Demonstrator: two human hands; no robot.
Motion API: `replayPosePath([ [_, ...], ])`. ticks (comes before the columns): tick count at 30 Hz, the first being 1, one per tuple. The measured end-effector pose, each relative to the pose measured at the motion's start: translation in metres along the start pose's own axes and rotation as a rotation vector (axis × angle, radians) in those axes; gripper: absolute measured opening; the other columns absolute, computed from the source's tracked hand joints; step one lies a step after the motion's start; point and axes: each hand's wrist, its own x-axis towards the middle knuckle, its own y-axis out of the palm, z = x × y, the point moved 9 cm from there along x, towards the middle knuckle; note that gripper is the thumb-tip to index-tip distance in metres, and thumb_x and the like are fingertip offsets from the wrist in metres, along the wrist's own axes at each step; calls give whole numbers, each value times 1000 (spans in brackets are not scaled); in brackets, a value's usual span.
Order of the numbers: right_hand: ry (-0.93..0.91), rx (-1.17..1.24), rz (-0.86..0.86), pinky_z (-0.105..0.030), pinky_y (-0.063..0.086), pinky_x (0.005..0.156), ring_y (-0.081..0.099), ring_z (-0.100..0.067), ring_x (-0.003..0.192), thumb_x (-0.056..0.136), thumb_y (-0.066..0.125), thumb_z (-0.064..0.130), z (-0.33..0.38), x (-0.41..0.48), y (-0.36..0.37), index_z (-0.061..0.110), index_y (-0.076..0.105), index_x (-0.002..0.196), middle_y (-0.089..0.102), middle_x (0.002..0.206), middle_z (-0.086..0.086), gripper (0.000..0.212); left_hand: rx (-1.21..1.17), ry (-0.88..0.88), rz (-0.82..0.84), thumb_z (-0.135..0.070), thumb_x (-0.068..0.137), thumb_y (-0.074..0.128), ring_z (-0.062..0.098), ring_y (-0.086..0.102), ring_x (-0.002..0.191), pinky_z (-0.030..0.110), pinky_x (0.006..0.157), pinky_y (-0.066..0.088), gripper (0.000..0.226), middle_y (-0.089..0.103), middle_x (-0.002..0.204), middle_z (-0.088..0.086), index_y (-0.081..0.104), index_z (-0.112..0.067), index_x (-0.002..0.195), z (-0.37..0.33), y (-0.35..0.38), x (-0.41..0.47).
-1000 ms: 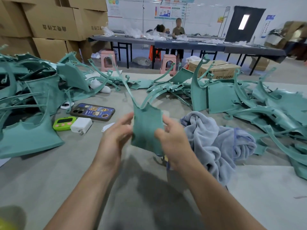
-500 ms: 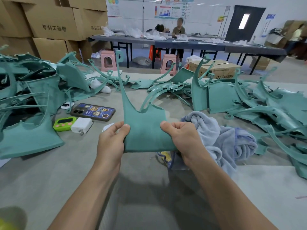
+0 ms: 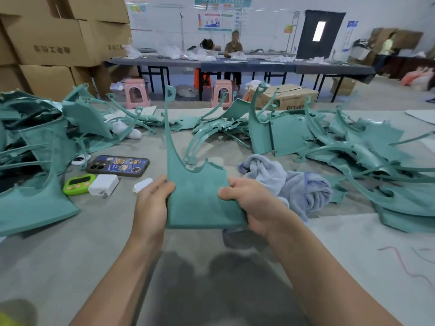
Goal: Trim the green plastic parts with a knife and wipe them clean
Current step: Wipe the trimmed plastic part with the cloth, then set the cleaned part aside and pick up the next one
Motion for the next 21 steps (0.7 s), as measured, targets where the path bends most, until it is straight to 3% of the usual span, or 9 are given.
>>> replayPosePath([
  [2, 1, -12, 5, -34, 58, 67, 70, -25, 76, 97, 48, -6, 1, -26, -11, 0, 67, 115, 73, 104, -19, 28, -62, 40, 221, 6, 92, 43, 22, 72, 82, 29, 66, 56, 40, 76, 103, 9, 69, -14, 115, -13, 30, -18],
  [4, -15, 6, 6, -40, 56, 81, 68, -32, 89, 96, 47, -9, 2, -58, -25, -2, 63, 126, 69, 119, -24, 35, -122, 1, 304, 10, 94, 40, 23, 74, 83, 29, 63, 59, 60, 76, 109, 13, 56, -27, 138, -19, 54, -36],
  [7, -67, 94, -74, -44, 56, 91, 67, -34, 104, 94, 48, -15, 1, -110, -55, 3, 61, 131, 67, 129, -24, 44, -108, -33, 333, -1, 101, 48, 20, 76, 86, 29, 63, 60, 45, 77, 108, 7, 68, -31, 128, -29, 88, -67],
  [10, -107, 202, -184, -34, 62, 79, 74, -27, 98, 90, 55, -5, -16, -170, -84, 12, 75, 113, 74, 117, -17, 35, -114, -21, 399, -6, 99, 54, 15, 75, 80, 28, 63, 59, 37, 79, 99, 1, 79, -31, 106, -32, 125, -109],
  [14, -87, 446, -452, -34, 62, 74, 76, -28, 93, 82, 70, 9, -78, -263, -132, 7, 80, 102, 75, 111, -20, 23, -89, -42, 574, -24, 87, 66, 13, 61, 72, 31, 65, 53, 14, 72, 80, -2, 77, -20, 80, -15, 190, -188],
  [17, 32, 679, -719, -34, 62, 67, 77, -29, 88, 74, 68, 20, -155, -340, -162, 0, 76, 105, 75, 110, -21, 38, -60, -145, 862, -19, 94, 60, 13, 68, 81, 28, 70, 55, 22, 78, 93, -2, 81, -26, 91, 18, 245, -273],
  [21, 189, 888, -992, -35, 61, 59, 77, -31, 82, 82, 69, 28, -252, -441, -164, 2, 70, 119, 76, 110, -19, 45, 16, -361, 1230, -3, 98, 48, 15, 71, 98, 22, 77, 55, 39, 77, 108, -4, 74, -26, 115, 79, 285, -395],
])
